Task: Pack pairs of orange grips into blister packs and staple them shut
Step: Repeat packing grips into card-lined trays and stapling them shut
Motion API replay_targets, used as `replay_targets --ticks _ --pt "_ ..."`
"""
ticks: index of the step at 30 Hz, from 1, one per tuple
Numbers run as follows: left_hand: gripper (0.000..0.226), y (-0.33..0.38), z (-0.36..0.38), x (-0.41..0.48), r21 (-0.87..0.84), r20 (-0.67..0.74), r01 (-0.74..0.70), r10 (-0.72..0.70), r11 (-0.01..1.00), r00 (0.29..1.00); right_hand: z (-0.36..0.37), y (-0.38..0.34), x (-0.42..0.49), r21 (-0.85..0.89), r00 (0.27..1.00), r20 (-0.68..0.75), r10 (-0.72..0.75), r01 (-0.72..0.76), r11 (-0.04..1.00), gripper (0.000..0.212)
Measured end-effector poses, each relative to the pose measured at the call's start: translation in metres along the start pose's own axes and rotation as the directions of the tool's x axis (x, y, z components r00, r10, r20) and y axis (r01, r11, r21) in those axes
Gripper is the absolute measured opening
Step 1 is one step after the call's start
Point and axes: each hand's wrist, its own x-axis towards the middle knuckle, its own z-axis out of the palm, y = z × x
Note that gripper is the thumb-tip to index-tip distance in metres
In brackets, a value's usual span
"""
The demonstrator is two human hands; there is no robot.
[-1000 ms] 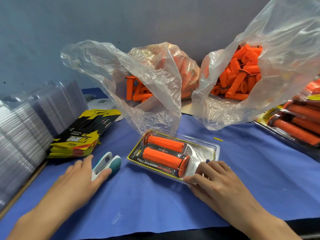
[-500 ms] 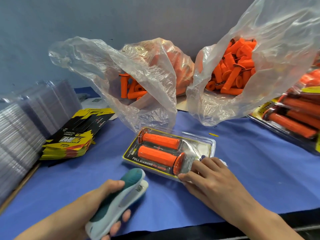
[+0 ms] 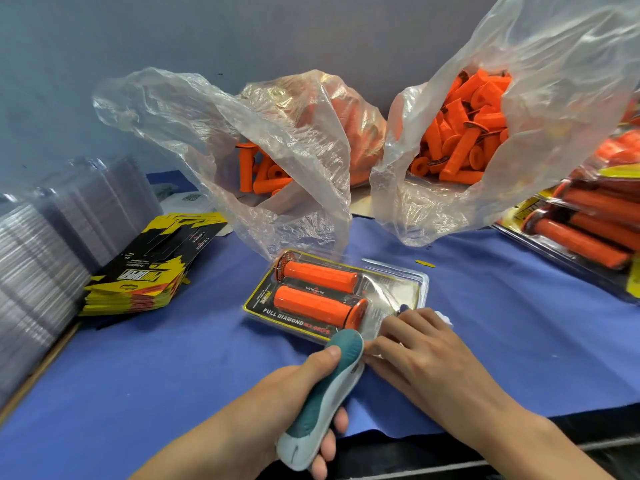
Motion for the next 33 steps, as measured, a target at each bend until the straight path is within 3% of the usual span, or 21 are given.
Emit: replay_targets --ticks 5,9,13,19,33 --pt "0.065 -0.001 0.002 0.008 -0.026 -0.049 -0.072 0.07 0.997 0.996 -0.001 0.005 -0.002 0.116 0.996 0.036 0.081 -0.085 0.99 0.031" --pt "0.066 0.001 -0.002 0.009 -0.098 -0.082 -0.06 0.052 0.993 0.995 -0.002 0.01 -0.011 0.253 0.996 0.086 0.009 -0.031 0.967 0.007" --pt "0.064 0.0 0.003 0.011 -0.076 -0.02 -0.012 0.01 0.997 1.0 -0.005 0.01 -0.018 0.357 0.998 0.046 0.033 -0.048 0.933 0.007" --pt "0.055 0.003 0.016 0.02 -0.194 -0.038 -0.088 0.082 0.977 0.996 -0.004 0.006 -0.018 0.32 0.998 -0.05 0.038 -0.02 0.947 0.014" --pt "0.061 0.003 0.016 0.025 -0.132 -0.044 -0.089 0.084 0.987 0.996 -0.003 0.006 -0.019 0.296 0.998 -0.043 0.037 -0.023 0.955 0.018"
